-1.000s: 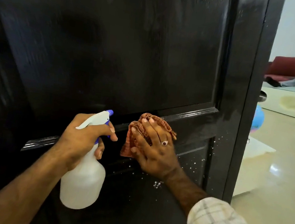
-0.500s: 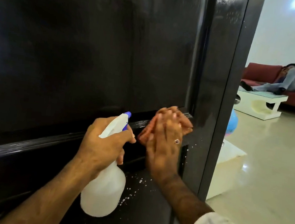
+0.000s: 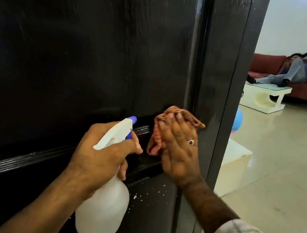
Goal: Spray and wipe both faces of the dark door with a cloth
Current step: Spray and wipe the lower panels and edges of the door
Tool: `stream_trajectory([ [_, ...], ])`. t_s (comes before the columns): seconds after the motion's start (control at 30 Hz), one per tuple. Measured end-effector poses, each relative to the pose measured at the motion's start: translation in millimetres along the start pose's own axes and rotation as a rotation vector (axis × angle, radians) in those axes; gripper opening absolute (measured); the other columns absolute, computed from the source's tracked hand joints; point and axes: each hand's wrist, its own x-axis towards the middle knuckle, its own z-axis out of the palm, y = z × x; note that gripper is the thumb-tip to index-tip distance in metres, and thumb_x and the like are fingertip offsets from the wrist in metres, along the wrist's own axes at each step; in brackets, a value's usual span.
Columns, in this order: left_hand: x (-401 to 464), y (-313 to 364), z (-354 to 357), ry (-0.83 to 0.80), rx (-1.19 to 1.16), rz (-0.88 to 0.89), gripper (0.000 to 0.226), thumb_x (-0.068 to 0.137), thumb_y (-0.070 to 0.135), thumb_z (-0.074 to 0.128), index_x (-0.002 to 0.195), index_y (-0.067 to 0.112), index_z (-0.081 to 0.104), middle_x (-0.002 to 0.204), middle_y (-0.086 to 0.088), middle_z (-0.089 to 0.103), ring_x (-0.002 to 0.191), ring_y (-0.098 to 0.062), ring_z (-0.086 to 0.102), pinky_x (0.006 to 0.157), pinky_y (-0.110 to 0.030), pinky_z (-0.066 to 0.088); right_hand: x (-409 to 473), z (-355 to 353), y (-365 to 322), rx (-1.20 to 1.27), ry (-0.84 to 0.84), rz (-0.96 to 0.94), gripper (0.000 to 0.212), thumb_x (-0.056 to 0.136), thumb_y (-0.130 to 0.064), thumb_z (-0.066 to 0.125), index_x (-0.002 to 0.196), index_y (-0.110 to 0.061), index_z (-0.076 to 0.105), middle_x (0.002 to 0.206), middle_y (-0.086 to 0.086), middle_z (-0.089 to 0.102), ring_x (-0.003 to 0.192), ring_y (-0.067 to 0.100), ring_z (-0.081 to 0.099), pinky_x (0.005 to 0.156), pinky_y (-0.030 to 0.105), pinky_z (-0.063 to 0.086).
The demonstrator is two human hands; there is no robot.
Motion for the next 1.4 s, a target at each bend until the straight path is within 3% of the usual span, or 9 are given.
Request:
stream_trajectory([
  [0.1, 8, 2, 7, -0.010, -0.019, -0.036, 0.014, 0.077, 0.027, 0.075, 0.082, 0.015, 0.075, 0.085, -0.021, 0.076, 0.045, -0.030, 0.057, 0.053, -0.039, 0.056, -4, -11, 11, -0.076, -0.016, 0.179, 0.059, 0.104, -0.021, 0.049, 0.162, -0.010, 0.042, 0.174, 0.013, 0.032, 0.163, 0.034, 0.026, 0.127, 0.070, 0.021],
  [0.4, 44, 29, 36, -0.015, -0.043, -0.045, 0.018, 0.090, 0.018, 0.077, 0.105, 0.012, 0.073, 0.092, -0.014, 0.076, 0.048, -0.021, 0.061, 0.054, -0.032, 0.056, 139, -41, 37, -0.102, 0.164, 0.159, 0.056, 0.110, -0.025, 0.044, 0.164, -0.010, 0.040, 0.174, 0.008, 0.032, 0.165, 0.033, 0.021, 0.131, 0.067, 0.004],
  [0.57, 57, 17, 54, -0.080, -0.002, -0.017, 0.012, 0.090, 0.021, 0.080, 0.098, 0.014, 0.075, 0.078, -0.018, 0.072, 0.048, -0.023, 0.061, 0.052, -0.035, 0.059, 29, -19, 42, -0.038, 0.010, 0.167, 0.069, 0.105, -0.017, 0.060, 0.167, -0.015, 0.031, 0.179, 0.002, 0.018, 0.165, 0.036, 0.016, 0.127, 0.073, 0.017],
  [0.7, 69, -6, 75, -0.072, 0.081, -0.135, 0.055, 0.080, 0.050, 0.083, 0.124, 0.021, 0.069, 0.105, -0.019, 0.069, 0.071, -0.027, 0.068, 0.055, -0.027, 0.059, -53, -13, 62, -0.054, -0.136, 0.145, 0.066, 0.111, -0.032, 0.048, 0.171, -0.023, 0.022, 0.179, 0.008, 0.018, 0.163, 0.043, 0.018, 0.124, 0.075, 0.023],
  [0.9, 65, -5, 103, -0.040, 0.065, -0.025, 0.010, 0.090, 0.022, 0.082, 0.092, 0.023, 0.073, 0.083, -0.014, 0.070, 0.048, -0.021, 0.065, 0.049, -0.029, 0.056, 34, -17, 104, 0.181, 0.316, 0.683, 0.058, 0.115, -0.025, 0.036, 0.170, -0.012, 0.023, 0.177, 0.007, 0.024, 0.164, 0.033, 0.022, 0.126, 0.066, 0.028],
  [1.1, 56, -15, 108, 0.014, -0.025, -0.009, 0.004, 0.091, 0.018, 0.078, 0.089, 0.017, 0.075, 0.085, -0.015, 0.073, 0.047, -0.030, 0.062, 0.050, -0.033, 0.055, 32, -5, 85, 0.086, 0.183, 0.378, 0.060, 0.109, -0.021, 0.041, 0.163, 0.002, 0.032, 0.174, 0.026, 0.020, 0.164, 0.046, 0.013, 0.128, 0.071, 0.014],
  [1.27, 43, -55, 121, -0.101, 0.038, -0.045, 0.014, 0.087, 0.021, 0.082, 0.085, 0.033, 0.074, 0.071, -0.002, 0.069, 0.060, -0.019, 0.068, 0.051, -0.027, 0.055, -125, 27, 55, 0.063, 0.098, 0.752, 0.069, 0.108, -0.023, 0.039, 0.172, -0.013, 0.015, 0.180, 0.012, 0.009, 0.166, 0.034, 0.010, 0.129, 0.070, 0.016],
  [1.33, 38, -59, 132, -0.120, 0.089, -0.058, 0.036, 0.088, 0.023, 0.081, 0.082, 0.057, 0.068, 0.077, 0.014, 0.065, 0.081, -0.002, 0.067, 0.058, -0.021, 0.057, -142, 32, 48, 0.118, 0.134, 0.955, 0.069, 0.111, -0.028, 0.038, 0.173, -0.026, 0.007, 0.181, -0.002, 0.006, 0.167, 0.019, 0.009, 0.131, 0.064, 0.018],
  [1.4, 34, -60, 136, -0.130, 0.094, -0.082, 0.032, 0.090, 0.027, 0.080, 0.079, 0.050, 0.061, 0.089, 0.018, 0.057, 0.088, 0.000, 0.062, 0.064, -0.016, 0.057, -119, 32, 46, 0.159, 0.170, 1.028, 0.068, 0.113, -0.041, 0.035, 0.172, -0.027, 0.004, 0.180, -0.010, 0.004, 0.166, 0.010, 0.008, 0.133, 0.057, 0.017],
])
